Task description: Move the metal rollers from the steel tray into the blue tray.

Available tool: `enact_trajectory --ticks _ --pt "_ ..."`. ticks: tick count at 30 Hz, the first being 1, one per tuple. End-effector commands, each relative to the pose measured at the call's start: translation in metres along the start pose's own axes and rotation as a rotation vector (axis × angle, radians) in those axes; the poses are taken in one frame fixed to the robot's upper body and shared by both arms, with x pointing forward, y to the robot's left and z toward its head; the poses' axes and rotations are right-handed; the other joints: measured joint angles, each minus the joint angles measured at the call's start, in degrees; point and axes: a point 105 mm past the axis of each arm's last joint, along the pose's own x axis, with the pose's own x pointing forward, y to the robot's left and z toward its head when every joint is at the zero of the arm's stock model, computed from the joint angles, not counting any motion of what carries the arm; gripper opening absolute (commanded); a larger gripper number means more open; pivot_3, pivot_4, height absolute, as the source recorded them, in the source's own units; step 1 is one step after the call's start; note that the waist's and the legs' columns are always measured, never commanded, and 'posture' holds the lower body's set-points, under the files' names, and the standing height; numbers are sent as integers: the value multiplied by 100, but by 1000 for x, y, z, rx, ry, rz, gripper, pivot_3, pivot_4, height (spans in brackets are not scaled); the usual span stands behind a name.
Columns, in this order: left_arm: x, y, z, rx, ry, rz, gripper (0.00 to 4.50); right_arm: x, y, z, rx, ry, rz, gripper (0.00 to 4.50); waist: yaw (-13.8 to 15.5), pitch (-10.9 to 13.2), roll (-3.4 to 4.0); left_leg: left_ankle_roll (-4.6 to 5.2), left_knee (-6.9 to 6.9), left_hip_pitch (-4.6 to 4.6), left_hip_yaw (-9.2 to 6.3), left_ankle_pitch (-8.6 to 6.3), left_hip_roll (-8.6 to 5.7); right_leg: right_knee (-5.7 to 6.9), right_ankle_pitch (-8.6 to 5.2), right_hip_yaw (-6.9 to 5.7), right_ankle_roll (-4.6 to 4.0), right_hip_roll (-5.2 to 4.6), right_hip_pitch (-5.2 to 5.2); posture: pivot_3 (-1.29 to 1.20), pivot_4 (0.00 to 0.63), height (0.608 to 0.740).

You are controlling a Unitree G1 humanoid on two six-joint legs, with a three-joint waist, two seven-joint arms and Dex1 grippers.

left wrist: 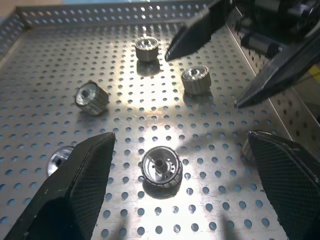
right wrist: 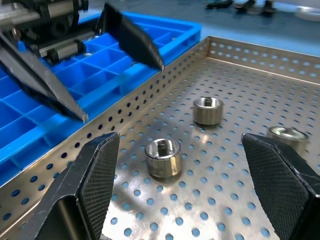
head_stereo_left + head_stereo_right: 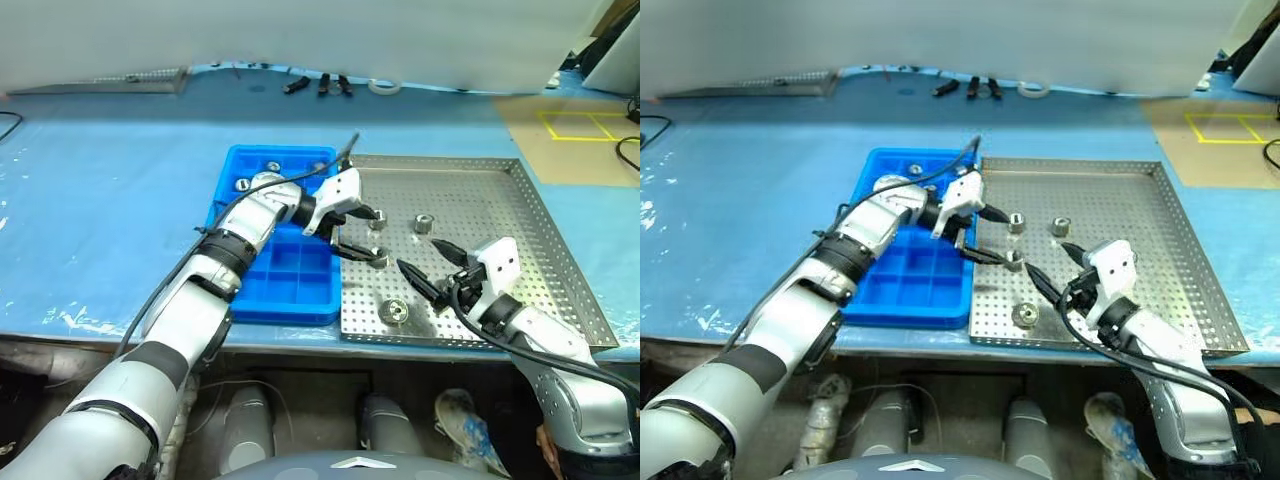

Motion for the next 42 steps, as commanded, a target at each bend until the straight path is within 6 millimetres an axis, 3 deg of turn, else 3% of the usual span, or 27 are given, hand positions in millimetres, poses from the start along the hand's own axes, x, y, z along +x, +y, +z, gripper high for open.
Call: enact_trajectory --ticks 1,8,13,19,28,31,37,42 --pt "10 9 1 89 85 3 4500 -11 6 10 -13 -50 -66 4095 -31 0 -1 0 1 0 0 0 -1 -1 0 0 1 -1 1 -463 150 740" --pt "25 18 -8 36 128 88 4500 -25 14 1 7 -33 -152 4095 -288 2 -3 5 3 -1 1 -4 -4 -7 -2 2 4 -4 2 -550 150 740" --pt "36 14 -20 10 182 99 4500 -32 14 -1 8 -29 -200 4095 -369 2 -4 8 3 -5 1 -6 -3 -10 -4 2 7 -3 -3 -588 150 740" --pt "24 13 -47 34 327 97 4500 -36 12 -4 -5 -18 -232 4095 -482 3 -5 16 3 -9 1 -11 -5 -20 -4 1 7 -4 -2 -604 150 740" --pt "23 10 -56 -6 343 99 4500 -34 9 -2 -19 -22 -244 4095 -634 2 -4 17 5 -3 1 -12 -4 -21 -5 0 9 -4 5 -596 150 740" --pt "23 9 -57 1 342 92 3869 -33 8 -2 -23 -21 -244 4092 -633 2 -4 18 6 -3 1 -12 -5 -22 -5 0 8 -5 6 -596 150 740" --pt "18 6 -64 14 360 75 1898 -29 10 -1 -21 -29 -238 4092 -639 2 -4 20 6 2 1 -14 -4 -23 -4 -1 8 -4 12 -582 150 740" --pt "15 7 -65 1 367 82 1744 -27 10 0 -23 -32 -232 4092 -646 2 -4 22 6 2 0 -15 -3 -25 -5 0 7 -4 12 -570 150 740"
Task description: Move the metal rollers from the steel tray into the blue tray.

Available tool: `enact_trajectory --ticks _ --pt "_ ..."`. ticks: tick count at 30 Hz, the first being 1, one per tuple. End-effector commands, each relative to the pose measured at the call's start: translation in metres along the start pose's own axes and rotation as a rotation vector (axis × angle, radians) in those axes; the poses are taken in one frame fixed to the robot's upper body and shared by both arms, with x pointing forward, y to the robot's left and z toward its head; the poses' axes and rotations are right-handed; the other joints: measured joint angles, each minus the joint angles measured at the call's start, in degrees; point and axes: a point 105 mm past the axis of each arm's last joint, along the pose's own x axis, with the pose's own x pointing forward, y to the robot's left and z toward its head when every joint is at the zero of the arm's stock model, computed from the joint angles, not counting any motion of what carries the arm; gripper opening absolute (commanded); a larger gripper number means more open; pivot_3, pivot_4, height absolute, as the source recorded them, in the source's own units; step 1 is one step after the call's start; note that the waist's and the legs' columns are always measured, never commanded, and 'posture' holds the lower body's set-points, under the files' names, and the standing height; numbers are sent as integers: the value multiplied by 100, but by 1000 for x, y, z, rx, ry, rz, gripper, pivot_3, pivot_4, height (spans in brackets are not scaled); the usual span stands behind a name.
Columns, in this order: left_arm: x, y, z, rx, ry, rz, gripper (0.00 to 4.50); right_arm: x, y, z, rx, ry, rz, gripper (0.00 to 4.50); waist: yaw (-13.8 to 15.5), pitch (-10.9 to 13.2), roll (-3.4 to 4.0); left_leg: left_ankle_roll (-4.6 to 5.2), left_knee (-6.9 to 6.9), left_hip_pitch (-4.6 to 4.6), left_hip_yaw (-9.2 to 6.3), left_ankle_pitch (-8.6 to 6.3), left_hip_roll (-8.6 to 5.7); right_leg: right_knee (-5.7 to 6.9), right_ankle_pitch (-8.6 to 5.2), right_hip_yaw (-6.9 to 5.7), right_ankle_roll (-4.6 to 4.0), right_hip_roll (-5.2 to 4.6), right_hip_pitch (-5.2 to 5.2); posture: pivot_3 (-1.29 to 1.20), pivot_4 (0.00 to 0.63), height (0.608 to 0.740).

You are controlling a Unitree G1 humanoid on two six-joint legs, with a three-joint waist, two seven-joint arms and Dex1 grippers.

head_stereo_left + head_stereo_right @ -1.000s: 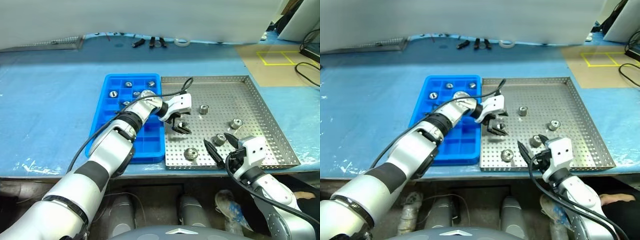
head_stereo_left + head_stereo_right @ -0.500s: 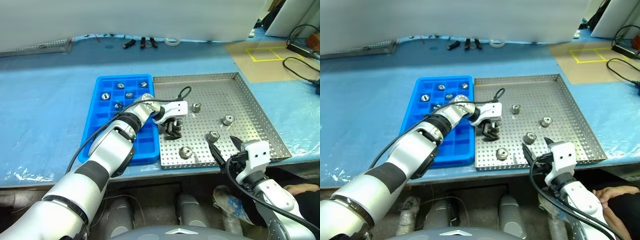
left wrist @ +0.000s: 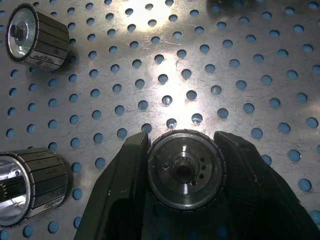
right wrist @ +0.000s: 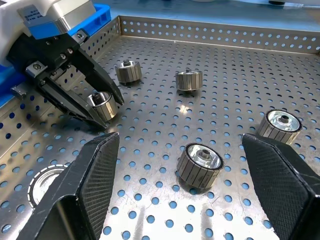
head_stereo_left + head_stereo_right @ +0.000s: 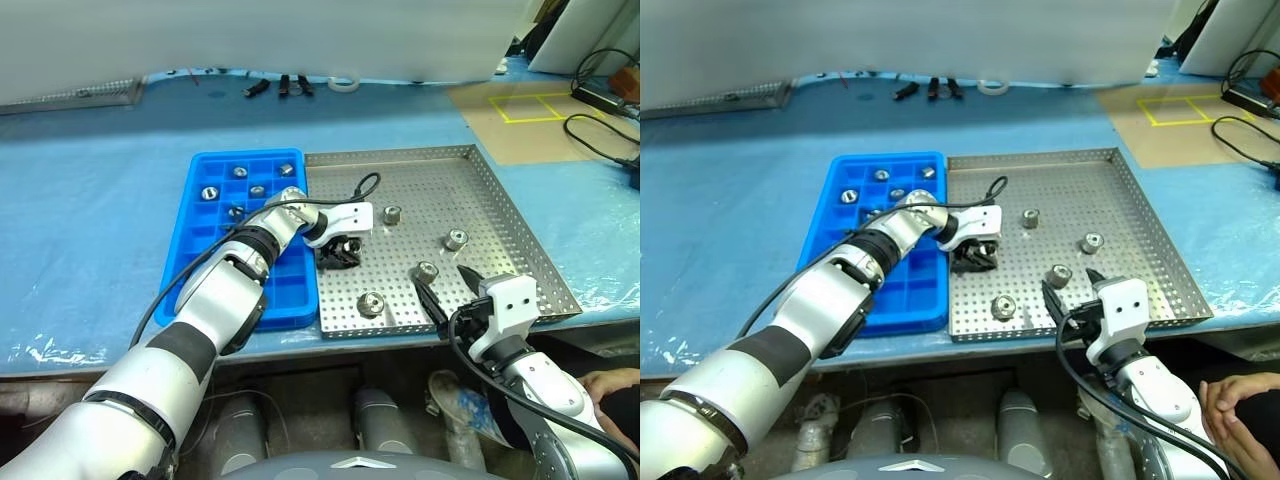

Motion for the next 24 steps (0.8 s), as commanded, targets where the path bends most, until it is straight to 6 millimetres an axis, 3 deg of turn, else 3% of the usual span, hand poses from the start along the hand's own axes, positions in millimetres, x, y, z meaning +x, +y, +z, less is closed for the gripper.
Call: enact_trajectory --ticks 1,5,10,17,24 --pt "-3 -2 -10 -54 1 -9 1744 1 3 14 -21 -57 10 4092 -1 0 0 0 0 0 0 0 0 0 0 0 0 0 0 -560 150 740" --pt "-14 2 14 -57 -139 -42 1744 5 7 21 -15 -80 49 4092 -7 1 0 0 0 -4 0 0 0 0 1 0 -1 0 -4 -541 150 740" --pt "-54 0 41 -1 -365 -153 1744 9 19 38 -20 -117 173 4092 50 3 0 3 -2 -18 2 0 1 1 2 1 -4 0 -21 -478 150 740" --pt "-98 -3 23 -30 -405 -21 1744 29 26 55 -54 -149 305 4092 155 4 3 6 1 -2 8 -2 5 11 2 0 -8 -1 -5 -325 150 740" --pt "-141 -2 -9 -210 -403 321 1744 60 50 70 -65 -188 513 4092 519 8 7 0 3 1 6 2 11 28 3 -5 -11 1 -6 -103 150 740"
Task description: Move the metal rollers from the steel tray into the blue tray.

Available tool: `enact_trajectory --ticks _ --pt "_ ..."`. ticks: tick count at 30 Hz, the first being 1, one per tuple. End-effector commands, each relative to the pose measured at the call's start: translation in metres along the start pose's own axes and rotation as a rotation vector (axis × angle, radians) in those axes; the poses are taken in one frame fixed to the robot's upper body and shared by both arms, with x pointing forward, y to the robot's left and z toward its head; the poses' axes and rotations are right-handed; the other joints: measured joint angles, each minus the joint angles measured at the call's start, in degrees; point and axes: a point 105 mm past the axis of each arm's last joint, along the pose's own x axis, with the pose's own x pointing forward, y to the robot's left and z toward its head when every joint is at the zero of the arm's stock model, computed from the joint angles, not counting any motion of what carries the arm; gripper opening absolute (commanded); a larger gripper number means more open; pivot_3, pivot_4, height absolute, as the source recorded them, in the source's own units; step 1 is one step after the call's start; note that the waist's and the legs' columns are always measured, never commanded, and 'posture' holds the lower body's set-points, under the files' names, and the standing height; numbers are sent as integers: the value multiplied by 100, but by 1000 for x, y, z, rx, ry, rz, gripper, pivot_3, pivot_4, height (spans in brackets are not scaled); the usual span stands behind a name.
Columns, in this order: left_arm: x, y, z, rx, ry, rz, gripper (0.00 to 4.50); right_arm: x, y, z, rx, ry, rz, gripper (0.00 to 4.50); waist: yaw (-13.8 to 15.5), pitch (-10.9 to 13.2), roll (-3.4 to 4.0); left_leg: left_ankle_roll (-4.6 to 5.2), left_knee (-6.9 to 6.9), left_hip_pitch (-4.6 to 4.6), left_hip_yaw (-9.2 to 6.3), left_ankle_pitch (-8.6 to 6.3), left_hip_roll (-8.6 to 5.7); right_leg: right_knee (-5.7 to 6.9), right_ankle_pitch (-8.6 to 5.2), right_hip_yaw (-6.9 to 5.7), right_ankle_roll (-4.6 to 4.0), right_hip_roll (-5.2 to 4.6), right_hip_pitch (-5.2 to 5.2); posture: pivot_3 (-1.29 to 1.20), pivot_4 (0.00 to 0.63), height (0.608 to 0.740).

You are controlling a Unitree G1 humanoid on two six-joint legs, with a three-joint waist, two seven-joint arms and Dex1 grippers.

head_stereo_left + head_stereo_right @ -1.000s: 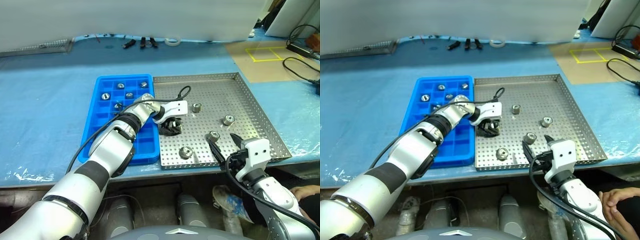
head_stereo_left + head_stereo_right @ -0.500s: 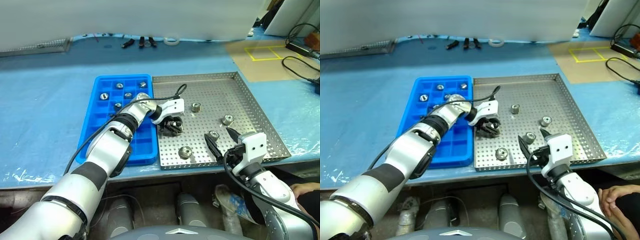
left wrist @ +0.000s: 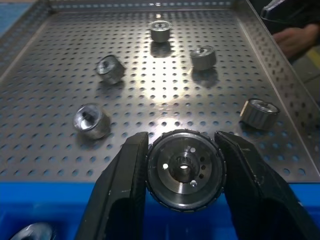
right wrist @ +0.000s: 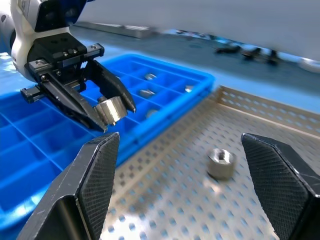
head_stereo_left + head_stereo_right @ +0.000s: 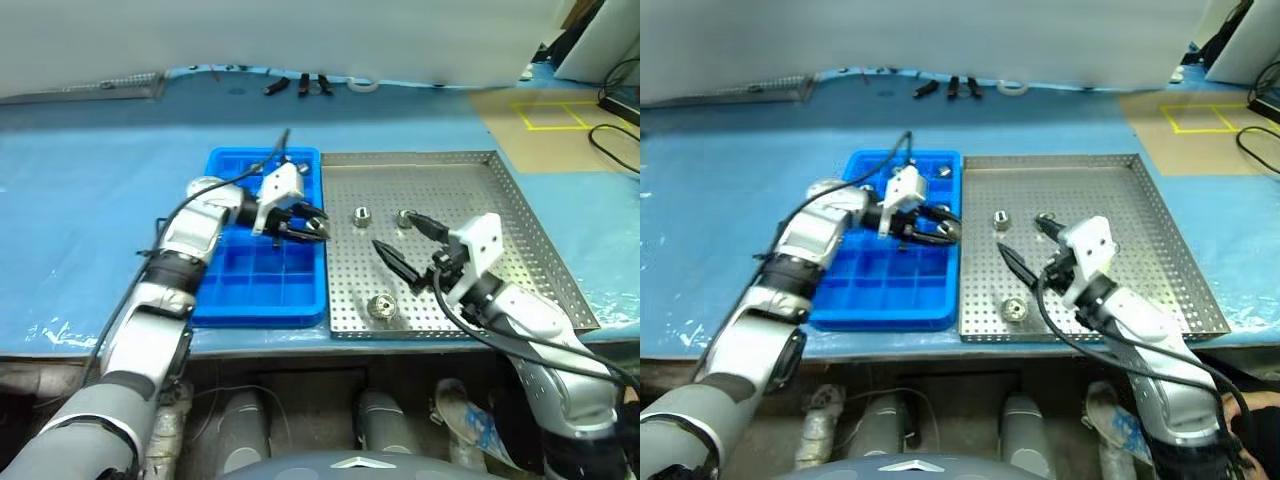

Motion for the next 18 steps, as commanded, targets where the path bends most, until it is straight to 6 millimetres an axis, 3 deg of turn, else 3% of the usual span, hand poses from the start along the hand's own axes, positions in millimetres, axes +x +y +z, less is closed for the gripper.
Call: enact_trajectory --ticks 1,10,18 --pt "-25 13 2 -11 -24 234 1744 18 11 6 -3 -31 122 4092 136 0 0 -1 -1 1 0 0 0 0 -1 -1 -2 1 1 -69 150 740" --pt "-69 29 -44 -122 64 655 1744 43 14 11 -16 -48 249 4092 570 1 2 -15 -1 -9 -11 8 0 3 -1 -13 -1 0 -2 59 150 740" --pt "-76 36 -61 -154 122 746 1744 39 11 7 -28 -28 248 4092 605 1 2 -25 -1 -11 -23 14 -2 10 -1 -16 0 1 -3 49 150 740"
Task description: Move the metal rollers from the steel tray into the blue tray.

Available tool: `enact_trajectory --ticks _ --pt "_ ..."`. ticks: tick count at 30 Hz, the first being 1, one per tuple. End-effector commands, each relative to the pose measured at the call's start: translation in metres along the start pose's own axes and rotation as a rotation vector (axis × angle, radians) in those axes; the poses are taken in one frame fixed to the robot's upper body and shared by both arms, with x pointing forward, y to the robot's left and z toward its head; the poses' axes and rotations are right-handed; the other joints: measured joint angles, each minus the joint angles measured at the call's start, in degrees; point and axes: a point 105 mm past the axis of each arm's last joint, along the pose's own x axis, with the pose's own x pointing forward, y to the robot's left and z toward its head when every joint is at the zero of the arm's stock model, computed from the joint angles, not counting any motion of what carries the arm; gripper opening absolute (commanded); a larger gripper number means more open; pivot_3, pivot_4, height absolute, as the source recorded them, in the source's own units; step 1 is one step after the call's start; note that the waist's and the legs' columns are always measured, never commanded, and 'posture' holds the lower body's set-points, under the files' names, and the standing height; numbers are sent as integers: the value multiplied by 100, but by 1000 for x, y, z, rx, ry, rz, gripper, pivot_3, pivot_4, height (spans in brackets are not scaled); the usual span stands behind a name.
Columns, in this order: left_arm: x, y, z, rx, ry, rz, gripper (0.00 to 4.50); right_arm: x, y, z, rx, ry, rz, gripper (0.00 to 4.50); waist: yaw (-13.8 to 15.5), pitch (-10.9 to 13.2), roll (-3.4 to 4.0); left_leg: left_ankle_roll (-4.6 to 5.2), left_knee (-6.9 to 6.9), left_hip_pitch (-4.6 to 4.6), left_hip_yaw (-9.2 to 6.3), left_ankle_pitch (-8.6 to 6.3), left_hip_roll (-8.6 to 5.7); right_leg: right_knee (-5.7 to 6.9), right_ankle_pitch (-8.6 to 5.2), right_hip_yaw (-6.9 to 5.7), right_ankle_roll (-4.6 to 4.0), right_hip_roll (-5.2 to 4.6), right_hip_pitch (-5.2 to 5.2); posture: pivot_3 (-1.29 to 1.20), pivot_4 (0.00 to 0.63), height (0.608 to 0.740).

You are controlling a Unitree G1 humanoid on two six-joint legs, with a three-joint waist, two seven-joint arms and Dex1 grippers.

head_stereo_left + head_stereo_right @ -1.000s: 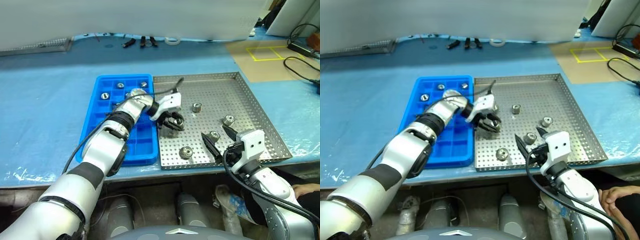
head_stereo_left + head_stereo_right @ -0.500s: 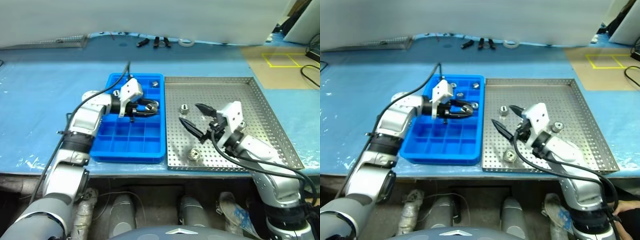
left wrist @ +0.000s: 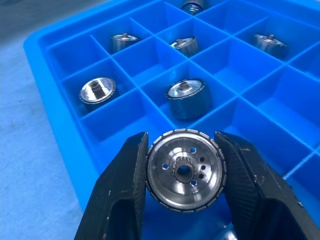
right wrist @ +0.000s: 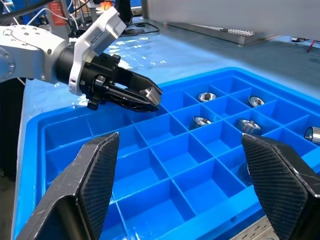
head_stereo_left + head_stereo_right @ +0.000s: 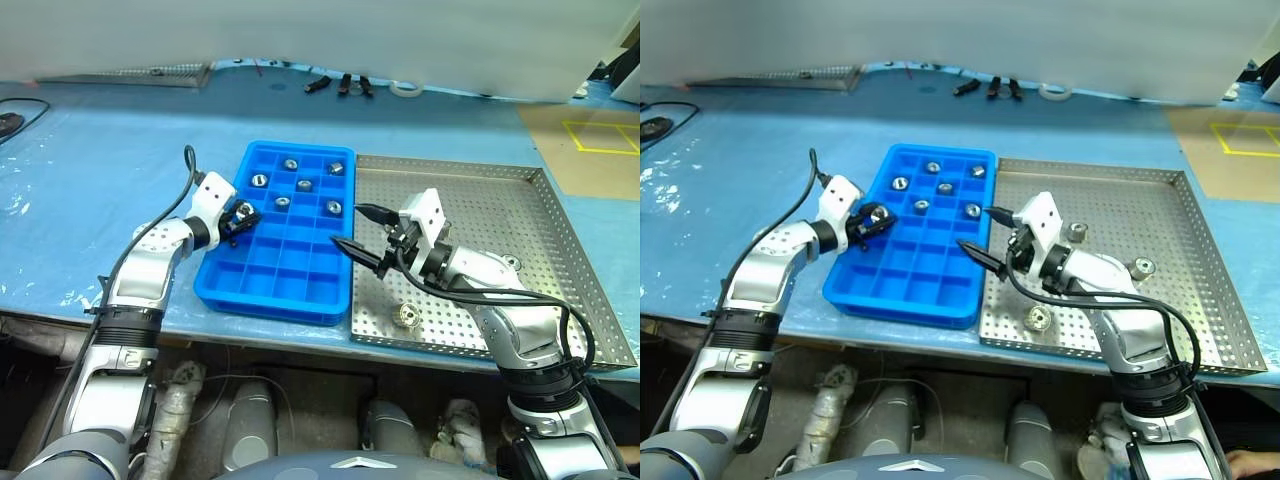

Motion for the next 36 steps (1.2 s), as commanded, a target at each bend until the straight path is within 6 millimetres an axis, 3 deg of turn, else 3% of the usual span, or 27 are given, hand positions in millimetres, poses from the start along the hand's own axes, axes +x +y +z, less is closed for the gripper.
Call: enact_trajectory --ticks 1,9,13,17,22,26,28,36 --pt "-1 9 7 30 -8 39 1744 -6 -2 10 -37 -30 -9 4092 -6 0 0 -2 0 0 -1 1 1 1 0 0 0 1 -1 45 150 740" --pt "-1 16 -3 47 60 26 1744 -11 -1 8 -29 -32 -44 4092 -45 0 0 -6 -1 2 -1 4 2 6 0 4 0 5 -5 1 150 740" --pt "-2 20 -9 72 109 20 3058 -10 -1 9 -18 -43 -67 4092 -82 0 0 -12 -1 9 -2 7 5 11 0 8 0 8 -6 -17 150 740" --pt "3 12 6 78 62 -35 4325 -9 -3 12 -20 -51 -81 4092 -86 0 0 -21 -4 11 -1 13 14 19 1 11 -1 10 -14 -29 150 740" --pt "13 8 38 81 -56 -93 4325 -10 -6 18 -43 -56 -109 4092 -64 0 0 -23 -3 7 -1 14 8 35 1 12 -2 10 -22 -71 150 740" --pt "20 -20 70 76 -162 -286 4325 -21 -13 20 -53 -44 -159 4092 -56 0 -1 -23 0 3 0 15 -4 38 0 13 -2 3 -21 -115 150 740" --pt "23 -43 82 95 -195 -437 4325 -33 -18 19 -58 -25 -198 4092 -58 0 -1 -23 0 4 2 15 -4 39 0 16 -2 2 -22 -139 150 740" --pt "41 -115 94 205 -205 -872 4325 -78 -28 13 -76 39 -379 4092 -176 0 -1 -20 0 5 10 13 -1 36 -1 24 -1 6 -26 -308 150 740"
